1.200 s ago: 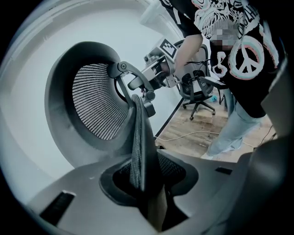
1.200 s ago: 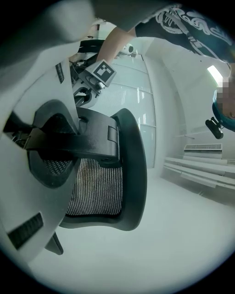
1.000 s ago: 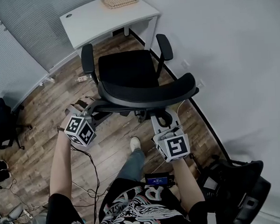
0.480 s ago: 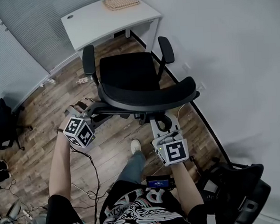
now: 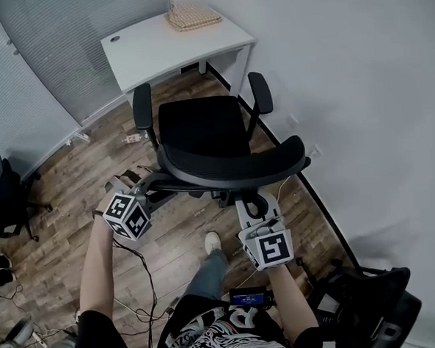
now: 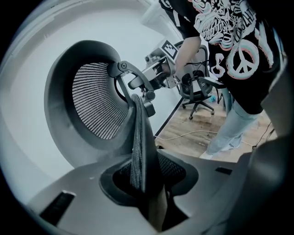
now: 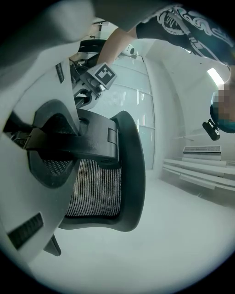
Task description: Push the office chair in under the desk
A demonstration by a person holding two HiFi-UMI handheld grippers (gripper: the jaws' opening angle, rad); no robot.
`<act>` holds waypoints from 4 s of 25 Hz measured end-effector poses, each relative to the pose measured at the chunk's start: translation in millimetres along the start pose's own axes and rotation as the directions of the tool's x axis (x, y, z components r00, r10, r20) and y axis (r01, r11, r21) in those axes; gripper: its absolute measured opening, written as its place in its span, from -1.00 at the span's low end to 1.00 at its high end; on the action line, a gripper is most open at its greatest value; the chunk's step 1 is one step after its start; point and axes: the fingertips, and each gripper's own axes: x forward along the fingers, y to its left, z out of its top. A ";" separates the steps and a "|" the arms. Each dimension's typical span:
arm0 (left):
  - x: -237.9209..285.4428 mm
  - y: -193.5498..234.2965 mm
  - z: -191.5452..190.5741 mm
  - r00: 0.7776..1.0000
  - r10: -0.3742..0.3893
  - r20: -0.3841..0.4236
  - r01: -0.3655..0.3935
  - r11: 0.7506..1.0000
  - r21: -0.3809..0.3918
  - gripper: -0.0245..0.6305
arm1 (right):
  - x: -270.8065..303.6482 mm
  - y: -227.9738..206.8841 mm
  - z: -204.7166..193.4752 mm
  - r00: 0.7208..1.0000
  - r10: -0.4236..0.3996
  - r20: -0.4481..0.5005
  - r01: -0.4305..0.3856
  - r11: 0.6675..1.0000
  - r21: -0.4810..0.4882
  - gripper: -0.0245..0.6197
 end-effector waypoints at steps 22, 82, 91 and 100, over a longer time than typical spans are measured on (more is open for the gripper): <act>15.2 10.9 11.1 0.999 0.035 -0.020 -0.035 0.999 -0.025 -0.48 | 7.4 -29.9 -0.9 1.000 -0.018 -0.009 0.018 1.000 -0.012 -0.82; 86.4 54.9 44.2 0.978 0.144 -0.153 -0.165 0.978 -0.129 -0.49 | 44.9 -139.6 -18.0 0.983 0.149 -0.103 -0.143 0.988 0.063 -0.83; 95.8 61.2 49.3 0.972 0.160 -0.171 -0.184 0.973 -0.138 -0.49 | 48.9 -152.9 -19.8 0.978 0.176 -0.110 -0.169 0.983 0.066 -0.82; 104.2 69.7 51.7 0.970 0.159 -0.183 -0.188 0.970 -0.153 -0.49 | 57.8 -167.1 -22.4 0.974 0.194 -0.120 -0.186 0.980 0.076 -0.82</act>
